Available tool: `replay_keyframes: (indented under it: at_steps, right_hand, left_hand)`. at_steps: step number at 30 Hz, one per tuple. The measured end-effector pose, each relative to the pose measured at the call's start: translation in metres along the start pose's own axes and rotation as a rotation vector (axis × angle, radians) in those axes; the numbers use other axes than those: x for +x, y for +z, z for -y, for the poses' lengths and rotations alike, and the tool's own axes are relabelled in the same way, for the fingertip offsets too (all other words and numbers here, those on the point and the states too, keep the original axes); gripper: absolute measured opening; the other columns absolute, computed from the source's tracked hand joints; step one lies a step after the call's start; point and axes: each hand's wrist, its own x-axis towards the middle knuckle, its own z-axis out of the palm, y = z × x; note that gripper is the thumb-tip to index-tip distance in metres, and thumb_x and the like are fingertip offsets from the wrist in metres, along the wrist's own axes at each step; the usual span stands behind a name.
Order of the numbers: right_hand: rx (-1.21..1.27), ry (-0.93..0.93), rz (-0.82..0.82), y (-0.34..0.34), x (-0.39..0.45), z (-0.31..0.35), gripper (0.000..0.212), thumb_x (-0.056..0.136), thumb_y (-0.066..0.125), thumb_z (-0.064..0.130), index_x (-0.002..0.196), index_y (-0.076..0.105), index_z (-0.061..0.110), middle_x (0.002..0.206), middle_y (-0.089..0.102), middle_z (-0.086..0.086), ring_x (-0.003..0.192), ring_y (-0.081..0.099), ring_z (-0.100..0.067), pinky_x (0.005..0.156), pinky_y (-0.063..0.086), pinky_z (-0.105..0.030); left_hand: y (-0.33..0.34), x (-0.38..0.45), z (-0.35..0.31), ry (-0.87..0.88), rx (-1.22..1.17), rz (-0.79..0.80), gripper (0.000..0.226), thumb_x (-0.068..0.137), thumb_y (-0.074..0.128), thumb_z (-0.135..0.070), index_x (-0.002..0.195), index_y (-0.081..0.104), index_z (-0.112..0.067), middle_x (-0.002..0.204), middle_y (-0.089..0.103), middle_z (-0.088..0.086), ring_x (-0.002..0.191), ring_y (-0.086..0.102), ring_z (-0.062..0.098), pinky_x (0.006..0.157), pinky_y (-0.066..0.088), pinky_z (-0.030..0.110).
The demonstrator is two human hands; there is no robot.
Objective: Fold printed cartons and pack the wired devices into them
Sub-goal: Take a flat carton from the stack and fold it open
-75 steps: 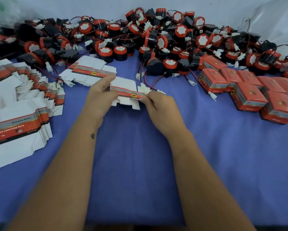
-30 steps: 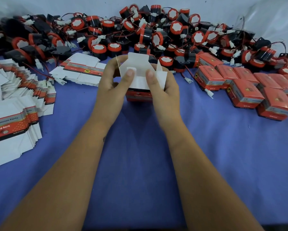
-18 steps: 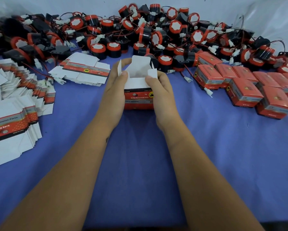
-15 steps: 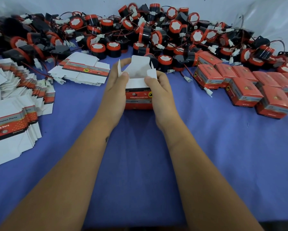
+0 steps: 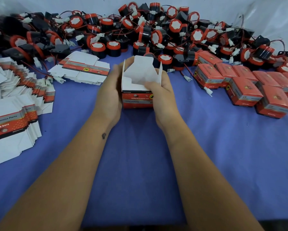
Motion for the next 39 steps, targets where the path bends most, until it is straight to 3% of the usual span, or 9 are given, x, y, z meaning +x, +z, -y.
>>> replay_keyframes:
  at_steps: [5, 9, 12, 16, 20, 25, 30, 34, 39]
  right_hand:
    - [0.053, 0.001, 0.035, 0.0002, 0.0005, -0.0009, 0.026, 0.093, 0.049, 0.009, 0.114, 0.056, 0.023, 0.099, 0.068, 0.006, 0.079, 0.066, -0.001, 0.064, 0.054, -0.022]
    - [0.309, 0.116, 0.040, -0.0003, 0.0021, 0.0025, 0.049, 0.105, 0.027, 0.047, 0.129, 0.058, 0.018, 0.120, 0.069, -0.005, 0.108, 0.067, -0.020, 0.082, 0.057, -0.031]
    - [0.256, 0.110, 0.037, -0.0007, 0.0028, 0.0013, 0.037, 0.105, 0.037, 0.035, 0.130, 0.059, 0.019, 0.120, 0.069, -0.006, 0.106, 0.067, -0.021, 0.082, 0.057, -0.032]
    - [0.195, 0.058, 0.098, -0.0027, 0.0035, 0.0011, 0.029, 0.101, 0.040, 0.016, 0.125, 0.056, 0.022, 0.117, 0.064, -0.009, 0.100, 0.063, -0.022, 0.080, 0.053, -0.037]
    - [0.140, 0.027, 0.153, -0.0028, 0.0027, 0.0019, 0.040, 0.094, 0.041, 0.002, 0.125, 0.052, 0.024, 0.116, 0.062, -0.011, 0.096, 0.062, -0.022, 0.074, 0.054, -0.036]
    - [0.146, 0.001, 0.137, -0.0003, -0.0012, 0.0021, 0.034, 0.093, 0.042, 0.002, 0.102, 0.060, 0.028, 0.107, 0.063, -0.005, 0.090, 0.062, -0.020, 0.066, 0.055, -0.031]
    - [0.127, 0.058, 0.112, 0.0022, -0.0023, 0.0033, 0.011, 0.081, 0.051, 0.019, 0.078, 0.062, 0.020, 0.108, 0.066, -0.019, 0.093, 0.062, -0.028, 0.070, 0.052, -0.038]
    - [0.042, -0.015, 0.046, 0.0019, -0.0026, 0.0038, 0.021, 0.084, 0.053, 0.003, 0.092, 0.062, 0.020, 0.096, 0.065, -0.006, 0.079, 0.063, -0.017, 0.059, 0.053, -0.029]
    - [-0.069, -0.077, -0.034, 0.0026, -0.0038, 0.0082, 0.036, 0.083, 0.055, -0.011, 0.097, 0.058, 0.021, 0.095, 0.062, -0.005, 0.081, 0.062, -0.016, 0.058, 0.052, -0.024]
  left_hand:
    - [0.0036, 0.0002, 0.0029, 0.077, 0.266, -0.038, 0.035, 0.102, 0.042, -0.015, 0.114, 0.059, -0.043, 0.112, 0.067, -0.021, 0.100, 0.065, -0.002, 0.077, 0.053, 0.019]
    - [0.0028, 0.0012, 0.0045, 0.084, 0.224, -0.092, 0.035, 0.099, 0.041, -0.013, 0.113, 0.062, -0.038, 0.111, 0.068, -0.013, 0.094, 0.067, 0.001, 0.069, 0.054, 0.019]
    - [0.0029, 0.0018, 0.0039, 0.082, 0.182, -0.103, 0.033, 0.097, 0.042, -0.013, 0.114, 0.063, -0.032, 0.108, 0.071, -0.011, 0.094, 0.069, 0.006, 0.068, 0.055, 0.021]
    - [0.0038, 0.0008, 0.0026, 0.105, 0.193, -0.095, 0.036, 0.096, 0.043, -0.016, 0.105, 0.062, -0.045, 0.092, 0.070, -0.018, 0.085, 0.069, 0.004, 0.064, 0.054, 0.022]
    - [0.0012, 0.0018, 0.0023, 0.123, 0.186, -0.083, 0.036, 0.093, 0.044, -0.019, 0.102, 0.062, -0.048, 0.102, 0.063, 0.002, 0.084, 0.067, 0.013, 0.064, 0.054, 0.028]
    - [0.0000, 0.0009, 0.0030, 0.143, 0.166, -0.079, 0.034, 0.094, 0.043, -0.019, 0.084, 0.063, -0.044, 0.093, 0.066, -0.006, 0.082, 0.066, 0.012, 0.061, 0.053, 0.029]
    - [-0.0035, 0.0012, 0.0059, 0.077, 0.080, -0.035, 0.025, 0.089, 0.043, -0.017, 0.072, 0.057, -0.027, 0.102, 0.066, 0.007, 0.090, 0.064, 0.024, 0.066, 0.053, 0.037]
    - [-0.0013, 0.0014, 0.0051, 0.087, 0.149, -0.075, 0.019, 0.076, 0.051, -0.012, 0.076, 0.058, -0.029, 0.094, 0.066, -0.001, 0.079, 0.063, 0.013, 0.058, 0.052, 0.028]
    - [0.0015, 0.0025, 0.0075, 0.159, 0.237, -0.113, 0.030, 0.069, 0.052, -0.003, 0.086, 0.054, -0.027, 0.098, 0.068, -0.002, 0.088, 0.065, 0.011, 0.063, 0.053, 0.023]
